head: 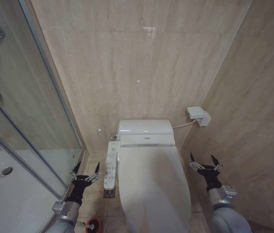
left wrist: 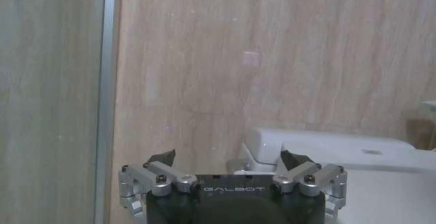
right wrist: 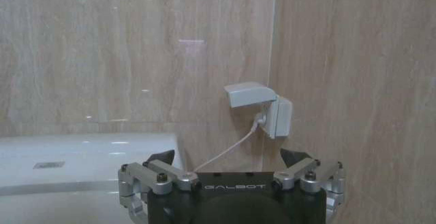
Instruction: Open the toilet lid, clean the toilet bowl with a toilet brush, close the toilet lid, and flush.
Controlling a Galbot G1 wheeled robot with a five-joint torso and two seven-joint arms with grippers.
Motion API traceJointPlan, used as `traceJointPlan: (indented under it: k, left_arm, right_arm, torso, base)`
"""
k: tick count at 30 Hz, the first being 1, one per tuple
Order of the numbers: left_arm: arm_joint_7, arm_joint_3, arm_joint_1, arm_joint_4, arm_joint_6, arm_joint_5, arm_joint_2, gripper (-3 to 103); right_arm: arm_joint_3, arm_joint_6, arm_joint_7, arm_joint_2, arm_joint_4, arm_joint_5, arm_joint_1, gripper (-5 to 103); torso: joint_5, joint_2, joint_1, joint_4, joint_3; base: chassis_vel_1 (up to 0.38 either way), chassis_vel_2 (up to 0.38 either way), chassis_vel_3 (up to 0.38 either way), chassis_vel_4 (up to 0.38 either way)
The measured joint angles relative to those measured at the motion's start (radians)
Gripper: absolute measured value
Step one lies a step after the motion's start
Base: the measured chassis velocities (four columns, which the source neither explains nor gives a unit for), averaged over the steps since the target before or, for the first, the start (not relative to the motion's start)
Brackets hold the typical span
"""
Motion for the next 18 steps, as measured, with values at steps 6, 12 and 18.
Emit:
traceJointPlan:
  k: [6, 12, 18]
  left_arm:
    - [-0.036, -0.108, 0.061, -0.111, 0.129, -0.03, 0.038, 100]
    - [-0.031, -0.123, 0.07, -0.116, 0.128, -0.034, 0.042, 100]
    - [-0.009, -0.117, 0.049, -0.105, 0.113, -0.042, 0.05, 100]
  right_arm:
    - [0.0, 0.0, 0.0, 0.0, 0.0, 0.0, 0.0, 100]
    - [0.0, 0.0, 0.0, 0.0, 0.0, 0.0, 0.0, 100]
    - [0.0, 0.0, 0.0, 0.0, 0.0, 0.0, 0.0, 100]
  torso:
    - [0.0006, 0.0, 0.0, 0.0002, 0.0]
    - [0.0003, 0.0, 0.0, 0.0, 0.0]
    - [0.0002, 0.0, 0.0, 0.0, 0.0]
  base:
    - [0.0, 0.0, 0.0, 0.0]
    - [0.0, 0.0, 0.0, 0.0]
    - [0.0, 0.0, 0.0, 0.0]
